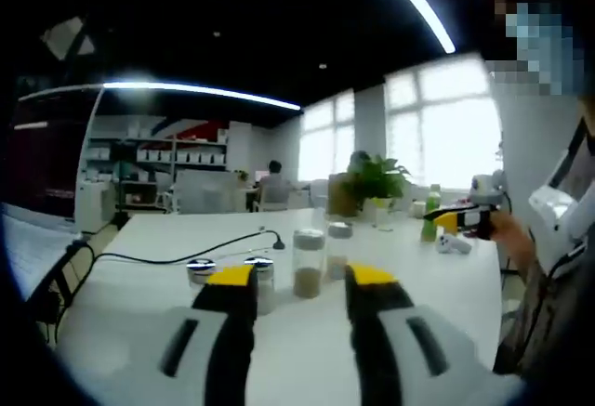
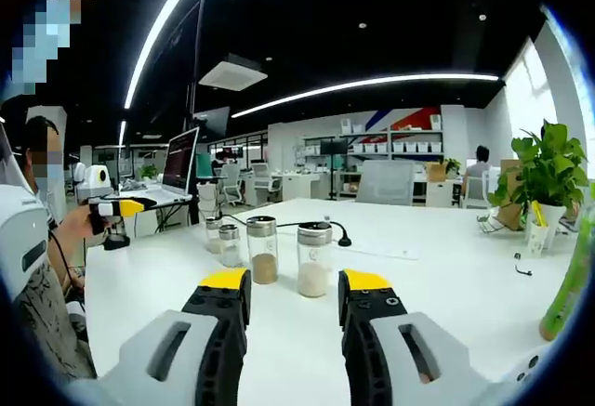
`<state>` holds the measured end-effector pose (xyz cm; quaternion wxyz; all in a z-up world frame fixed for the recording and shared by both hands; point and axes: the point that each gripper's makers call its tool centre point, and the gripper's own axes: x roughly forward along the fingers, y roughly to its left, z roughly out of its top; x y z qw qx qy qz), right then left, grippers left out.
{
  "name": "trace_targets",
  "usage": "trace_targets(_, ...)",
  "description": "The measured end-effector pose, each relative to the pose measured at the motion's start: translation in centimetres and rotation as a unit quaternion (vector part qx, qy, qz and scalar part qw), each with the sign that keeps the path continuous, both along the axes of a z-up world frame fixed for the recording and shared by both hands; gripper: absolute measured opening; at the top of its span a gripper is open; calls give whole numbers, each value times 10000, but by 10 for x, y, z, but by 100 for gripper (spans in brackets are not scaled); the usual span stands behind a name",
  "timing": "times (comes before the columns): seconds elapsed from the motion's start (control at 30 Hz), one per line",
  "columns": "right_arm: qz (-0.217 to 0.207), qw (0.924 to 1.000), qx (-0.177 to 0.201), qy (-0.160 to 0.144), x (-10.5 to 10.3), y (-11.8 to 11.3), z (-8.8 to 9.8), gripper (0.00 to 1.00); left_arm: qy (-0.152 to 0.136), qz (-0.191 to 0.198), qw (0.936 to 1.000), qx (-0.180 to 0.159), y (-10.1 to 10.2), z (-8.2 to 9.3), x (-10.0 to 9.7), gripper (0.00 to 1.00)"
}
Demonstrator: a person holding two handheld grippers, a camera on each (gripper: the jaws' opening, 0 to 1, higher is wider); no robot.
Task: Rotate the seasoning bottle until the label or dispensing opening points toward the visible target arrow and the bottle remains upright within the marked orientation range
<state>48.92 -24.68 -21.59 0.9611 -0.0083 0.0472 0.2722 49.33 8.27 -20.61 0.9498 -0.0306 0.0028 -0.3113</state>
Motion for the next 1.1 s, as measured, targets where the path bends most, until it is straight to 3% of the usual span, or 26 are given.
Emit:
trace_targets(0.1,20,10000,-52,12,1,1,-1,33,41,-245,9997,17,-17,-7,-5,31)
trace_targets(0.23,108,9998,-143,84,1,5,-5,33,113,-354,9993,-36,-25,-15,-5,32)
trace_targets(0.33,117,9995,-267,119,-1,7,-10,33,200,-507,9979,-360,-28,-12,-6,32)
trace_targets(0.4,87,9994,-322,125,-1,7,-12,33,199,-530,9976,-387,-28,-9,-6,33)
trace_targets(0.53,-171,9990,-402,-75,2,1,-10,28,144,-440,9988,-154,-29,-11,-5,35)
trace_targets(0.77,51,9992,-398,-83,4,14,-8,28,199,-471,9986,-127,-29,-20,-11,35)
trace_targets(0.9,125,9989,-443,-112,6,21,-10,28,202,-403,9990,4,-23,-23,-11,34)
trace_targets(1.0,69,9989,-376,-254,9,20,-6,28,246,-571,9980,91,-26,-25,-16,34)
trace_targets(1.1,100,9994,-284,-176,12,24,-8,28,267,-613,9975,228,-27,-30,-20,34)
